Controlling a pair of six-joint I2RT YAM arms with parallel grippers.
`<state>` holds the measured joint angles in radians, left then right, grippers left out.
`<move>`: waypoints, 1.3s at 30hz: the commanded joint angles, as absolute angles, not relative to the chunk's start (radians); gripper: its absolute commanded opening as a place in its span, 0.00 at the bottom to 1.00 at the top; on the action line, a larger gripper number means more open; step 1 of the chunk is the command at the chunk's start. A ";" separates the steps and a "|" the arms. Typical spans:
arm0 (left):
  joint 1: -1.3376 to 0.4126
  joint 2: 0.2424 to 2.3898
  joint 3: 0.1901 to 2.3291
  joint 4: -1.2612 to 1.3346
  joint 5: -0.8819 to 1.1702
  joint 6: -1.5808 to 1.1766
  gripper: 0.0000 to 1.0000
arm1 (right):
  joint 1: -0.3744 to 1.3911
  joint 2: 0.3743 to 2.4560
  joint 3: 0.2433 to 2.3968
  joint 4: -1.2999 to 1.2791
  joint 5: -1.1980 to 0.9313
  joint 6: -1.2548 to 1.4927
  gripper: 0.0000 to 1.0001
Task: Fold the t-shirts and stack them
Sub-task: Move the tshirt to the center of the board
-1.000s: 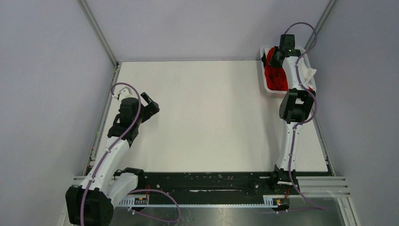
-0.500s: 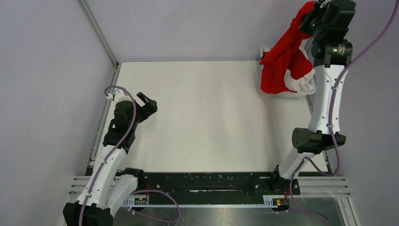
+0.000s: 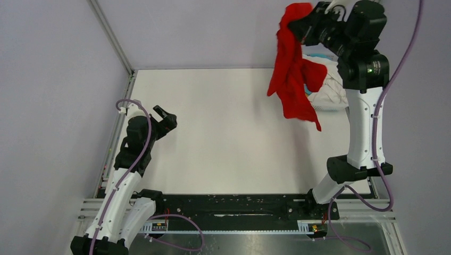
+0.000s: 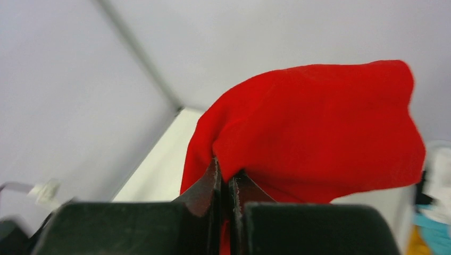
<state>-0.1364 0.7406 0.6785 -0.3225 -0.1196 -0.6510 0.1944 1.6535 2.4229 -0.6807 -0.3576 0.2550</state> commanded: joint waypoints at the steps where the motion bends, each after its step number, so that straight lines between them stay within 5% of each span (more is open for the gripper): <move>1: -0.133 0.679 0.710 -0.326 -0.110 -0.666 0.99 | 0.317 1.583 2.406 -0.621 -0.548 0.285 0.00; 7: -0.133 0.649 0.730 -0.430 -0.130 -0.696 0.99 | 0.470 1.637 2.451 -0.600 -0.609 0.360 0.00; 12: -0.133 0.617 0.718 -0.453 -0.181 -0.718 0.99 | 0.476 1.557 2.275 -0.555 -0.516 0.367 0.00; 22: -0.133 0.695 0.689 -0.453 -0.151 -0.756 0.99 | 0.319 1.051 0.970 -0.364 -0.006 0.565 0.02; 26: -0.133 0.769 0.656 -0.417 -0.072 -0.770 0.99 | 0.193 0.978 0.761 -0.434 0.155 0.612 0.37; 29: -0.134 0.830 0.618 -0.368 0.021 -0.780 0.99 | 0.193 0.947 0.778 -0.567 0.385 0.590 0.93; 31: -0.138 0.871 0.595 -0.326 0.077 -0.787 0.99 | 0.193 0.927 0.790 -0.590 0.434 0.586 0.99; 39: -0.336 1.120 0.594 -0.157 0.169 -0.798 0.99 | 0.209 0.882 0.769 -0.603 0.297 0.471 0.99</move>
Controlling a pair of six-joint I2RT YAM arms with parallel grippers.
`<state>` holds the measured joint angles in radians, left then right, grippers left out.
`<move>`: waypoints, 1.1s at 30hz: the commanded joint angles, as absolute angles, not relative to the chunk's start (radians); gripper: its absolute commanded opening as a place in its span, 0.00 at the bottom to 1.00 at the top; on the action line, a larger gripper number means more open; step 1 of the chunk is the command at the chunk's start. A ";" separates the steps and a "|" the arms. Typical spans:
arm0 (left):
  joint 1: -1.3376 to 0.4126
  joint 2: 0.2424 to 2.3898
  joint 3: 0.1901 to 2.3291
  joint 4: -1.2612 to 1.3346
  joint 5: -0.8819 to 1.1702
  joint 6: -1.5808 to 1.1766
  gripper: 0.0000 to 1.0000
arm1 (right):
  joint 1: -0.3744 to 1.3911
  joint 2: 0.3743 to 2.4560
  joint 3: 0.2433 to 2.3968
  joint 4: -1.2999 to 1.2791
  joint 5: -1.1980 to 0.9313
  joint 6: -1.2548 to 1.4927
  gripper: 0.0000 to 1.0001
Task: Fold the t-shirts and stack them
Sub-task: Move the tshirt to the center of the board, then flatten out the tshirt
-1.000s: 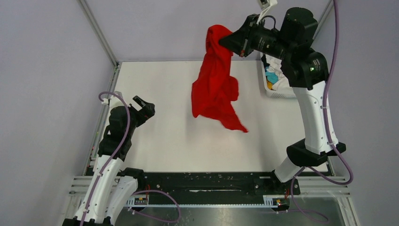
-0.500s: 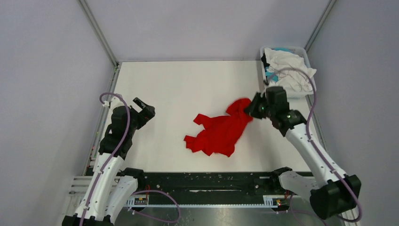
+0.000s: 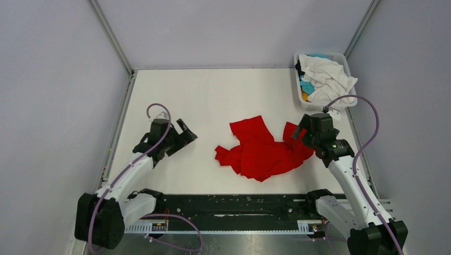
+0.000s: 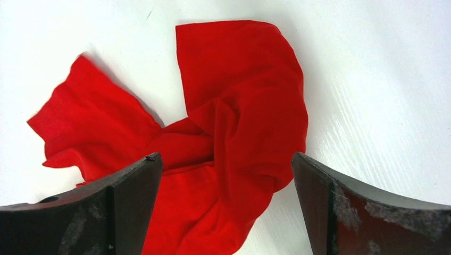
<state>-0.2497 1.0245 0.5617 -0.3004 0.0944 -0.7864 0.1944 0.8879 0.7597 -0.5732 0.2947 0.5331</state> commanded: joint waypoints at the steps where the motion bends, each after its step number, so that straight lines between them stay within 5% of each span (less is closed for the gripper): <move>1: -0.363 1.160 0.608 -0.142 0.181 -0.798 0.98 | 0.209 0.881 0.763 -0.598 0.298 0.455 0.99; 11: -0.573 1.524 0.776 -0.082 0.252 -0.777 0.83 | 0.211 0.964 0.744 -0.424 0.020 0.400 0.99; 16: -0.616 1.626 0.809 -0.089 0.250 -0.771 0.67 | 0.210 1.017 0.753 -0.489 0.231 0.443 0.99; 21: -0.670 1.685 0.845 -0.107 0.264 -0.758 0.36 | 0.208 1.025 0.750 -0.544 0.374 0.512 1.00; 23: -0.684 1.686 0.843 -0.108 0.256 -0.755 0.05 | 0.204 1.031 0.755 -0.535 0.413 0.518 0.99; 24: -0.684 1.680 0.837 -0.112 0.254 -0.755 0.00 | 0.201 1.039 0.761 -0.527 0.416 0.514 1.00; 33: -0.682 1.325 0.699 -0.284 -0.135 -0.760 0.00 | 0.191 1.290 0.906 -0.548 0.328 0.466 0.99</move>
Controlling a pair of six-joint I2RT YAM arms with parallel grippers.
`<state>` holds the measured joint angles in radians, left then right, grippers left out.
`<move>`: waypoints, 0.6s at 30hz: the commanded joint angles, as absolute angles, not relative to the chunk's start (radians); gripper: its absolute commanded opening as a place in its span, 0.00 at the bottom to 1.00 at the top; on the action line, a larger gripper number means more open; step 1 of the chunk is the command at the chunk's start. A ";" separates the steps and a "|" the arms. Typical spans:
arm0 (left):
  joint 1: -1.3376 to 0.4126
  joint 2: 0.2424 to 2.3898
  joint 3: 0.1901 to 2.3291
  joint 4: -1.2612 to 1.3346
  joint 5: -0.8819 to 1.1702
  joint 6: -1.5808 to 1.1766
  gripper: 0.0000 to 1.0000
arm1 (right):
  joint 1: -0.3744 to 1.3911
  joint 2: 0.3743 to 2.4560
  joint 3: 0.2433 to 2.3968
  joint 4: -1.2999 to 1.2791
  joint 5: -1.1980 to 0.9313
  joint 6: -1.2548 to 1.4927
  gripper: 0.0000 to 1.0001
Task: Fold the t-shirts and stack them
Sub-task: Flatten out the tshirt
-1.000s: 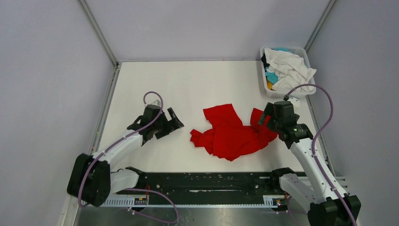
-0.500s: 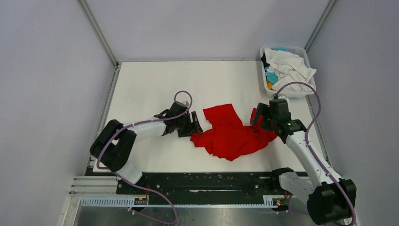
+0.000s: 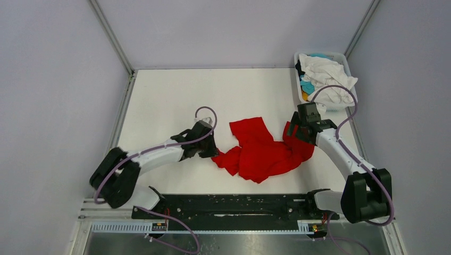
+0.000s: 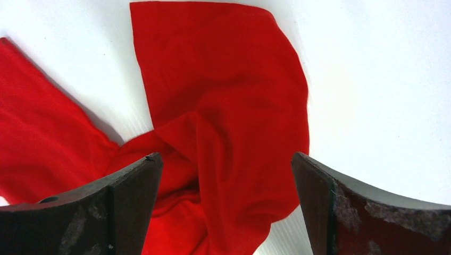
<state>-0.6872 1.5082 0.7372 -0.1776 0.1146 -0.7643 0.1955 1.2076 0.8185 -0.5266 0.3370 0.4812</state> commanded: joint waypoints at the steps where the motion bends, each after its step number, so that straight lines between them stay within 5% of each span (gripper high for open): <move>1: -0.680 1.284 0.682 -0.314 -0.189 -0.764 0.00 | 0.191 1.305 0.917 -0.556 0.326 0.458 0.99; 11: -0.604 1.036 0.604 -0.415 -0.261 -0.758 0.00 | 0.191 1.354 0.828 -0.532 0.256 0.530 0.99; 15: -0.604 1.012 0.590 -0.401 -0.253 -0.764 0.00 | 0.192 1.416 0.795 -0.482 0.172 0.561 0.94; 18: -0.604 1.001 0.580 -0.388 -0.241 -0.771 0.00 | 0.192 1.427 0.766 -0.423 0.042 0.583 0.81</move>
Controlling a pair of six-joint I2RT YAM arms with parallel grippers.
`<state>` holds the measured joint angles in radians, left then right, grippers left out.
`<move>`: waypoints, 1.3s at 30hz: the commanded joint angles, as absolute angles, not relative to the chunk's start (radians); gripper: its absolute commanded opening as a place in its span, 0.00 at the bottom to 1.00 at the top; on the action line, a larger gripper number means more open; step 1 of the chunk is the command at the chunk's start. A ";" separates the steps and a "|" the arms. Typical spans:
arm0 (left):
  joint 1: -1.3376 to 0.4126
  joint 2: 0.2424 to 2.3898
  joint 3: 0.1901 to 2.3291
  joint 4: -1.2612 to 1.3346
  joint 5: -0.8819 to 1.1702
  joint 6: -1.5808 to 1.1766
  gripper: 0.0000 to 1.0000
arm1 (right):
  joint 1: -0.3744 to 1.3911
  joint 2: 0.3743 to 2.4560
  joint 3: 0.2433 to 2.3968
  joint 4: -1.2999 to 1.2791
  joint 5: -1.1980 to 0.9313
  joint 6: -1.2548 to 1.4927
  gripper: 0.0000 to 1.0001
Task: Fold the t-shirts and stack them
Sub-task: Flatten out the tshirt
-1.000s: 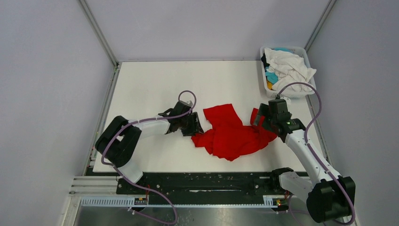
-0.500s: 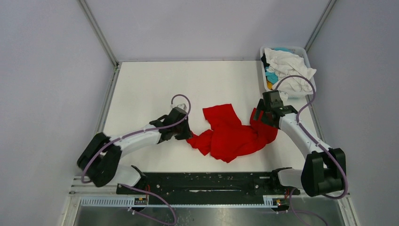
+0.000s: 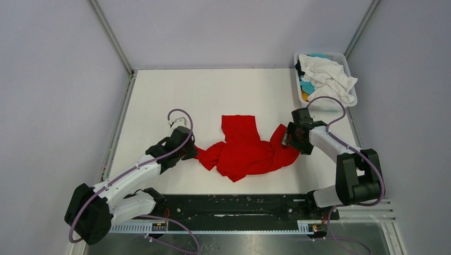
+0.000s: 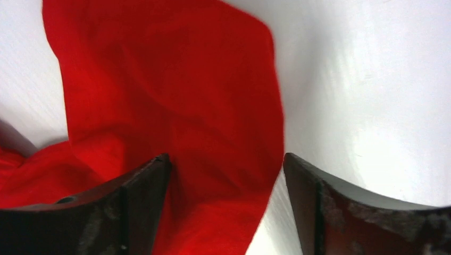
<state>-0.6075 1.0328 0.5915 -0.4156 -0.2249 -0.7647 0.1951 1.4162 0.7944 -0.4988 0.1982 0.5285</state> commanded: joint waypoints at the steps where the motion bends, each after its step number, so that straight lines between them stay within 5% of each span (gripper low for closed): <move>1: -0.604 0.997 0.578 -0.384 -0.238 -0.773 0.00 | 0.192 1.424 0.751 -0.401 0.011 0.594 0.73; 4: -0.603 0.977 0.571 -0.379 -0.235 -0.780 0.00 | 0.192 1.385 0.706 -0.360 0.007 0.607 0.22; 6: -0.604 0.954 0.574 -0.379 -0.246 -0.781 0.00 | 0.192 1.329 0.704 -0.366 0.036 0.602 0.00; 19: -0.603 0.655 0.919 -0.379 -0.450 -0.645 0.00 | 0.192 0.735 0.928 -0.255 -0.037 0.468 0.00; 39: -0.603 0.359 1.220 -0.344 -0.440 -0.451 0.00 | 0.192 0.476 1.301 -0.245 -0.217 0.405 0.00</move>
